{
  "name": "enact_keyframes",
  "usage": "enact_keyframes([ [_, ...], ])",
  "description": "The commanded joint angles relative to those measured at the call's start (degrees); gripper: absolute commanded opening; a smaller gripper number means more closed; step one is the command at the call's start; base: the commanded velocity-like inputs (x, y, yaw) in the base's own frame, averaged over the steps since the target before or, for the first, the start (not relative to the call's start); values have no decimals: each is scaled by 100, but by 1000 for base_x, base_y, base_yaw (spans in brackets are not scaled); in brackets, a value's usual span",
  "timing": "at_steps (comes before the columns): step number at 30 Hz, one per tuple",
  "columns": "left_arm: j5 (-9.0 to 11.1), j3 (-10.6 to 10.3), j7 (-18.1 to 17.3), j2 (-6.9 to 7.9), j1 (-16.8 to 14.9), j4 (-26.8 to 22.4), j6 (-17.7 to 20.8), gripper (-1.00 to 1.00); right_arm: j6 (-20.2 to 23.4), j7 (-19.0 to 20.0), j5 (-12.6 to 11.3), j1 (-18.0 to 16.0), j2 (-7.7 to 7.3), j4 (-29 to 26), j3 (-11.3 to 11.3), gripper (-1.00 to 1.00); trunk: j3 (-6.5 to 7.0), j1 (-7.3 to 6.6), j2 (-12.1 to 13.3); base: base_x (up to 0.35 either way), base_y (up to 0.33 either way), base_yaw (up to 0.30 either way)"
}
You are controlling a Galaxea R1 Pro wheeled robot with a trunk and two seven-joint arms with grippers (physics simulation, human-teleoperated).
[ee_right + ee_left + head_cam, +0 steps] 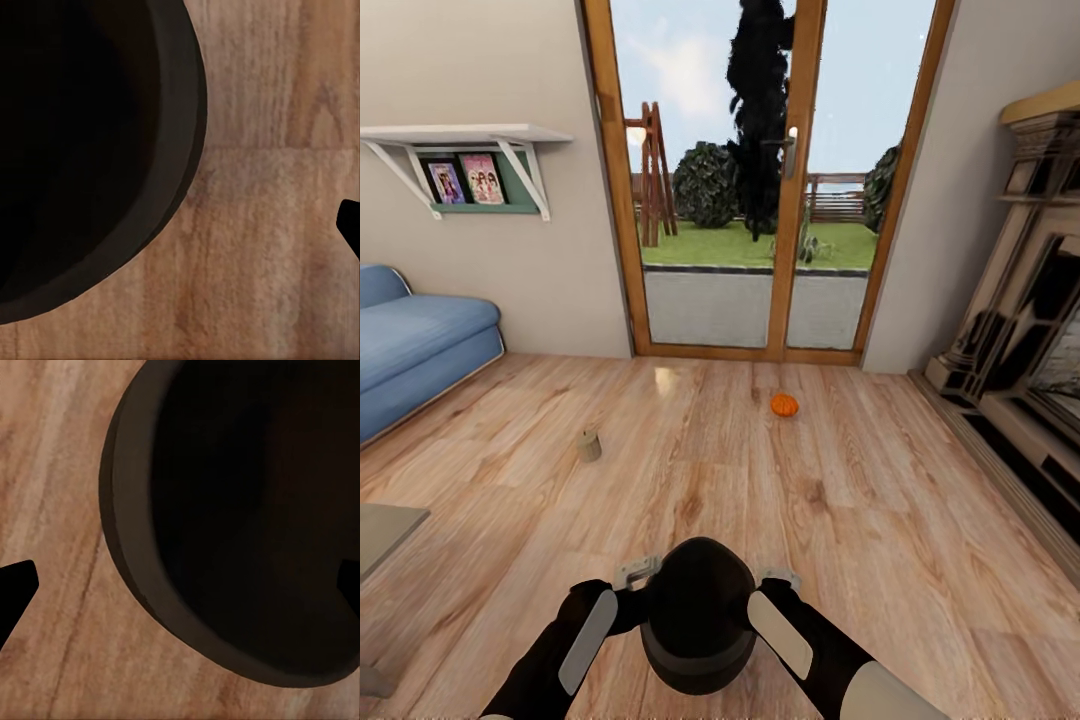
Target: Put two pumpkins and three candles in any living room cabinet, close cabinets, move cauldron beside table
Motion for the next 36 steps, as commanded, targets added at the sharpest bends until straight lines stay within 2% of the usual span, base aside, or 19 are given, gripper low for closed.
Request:
enact_keyframes([
  [1,61,-8,55,1,-2,-6,10,100,-10,-43,-36,-6,-3,-7,22,100,-28,1,-4,0,0,0],
  [15,76,-17,62,1,-2,0,-265,100,-213,-37,-18,-6,-3,-7,27,100,-339,37,-23,0,0,0],
  [36,43,-17,80,-7,-2,105,-286,100,-249,-38,-17,-6,6,-3,27,100,-804,91,-51,0,0,0],
])
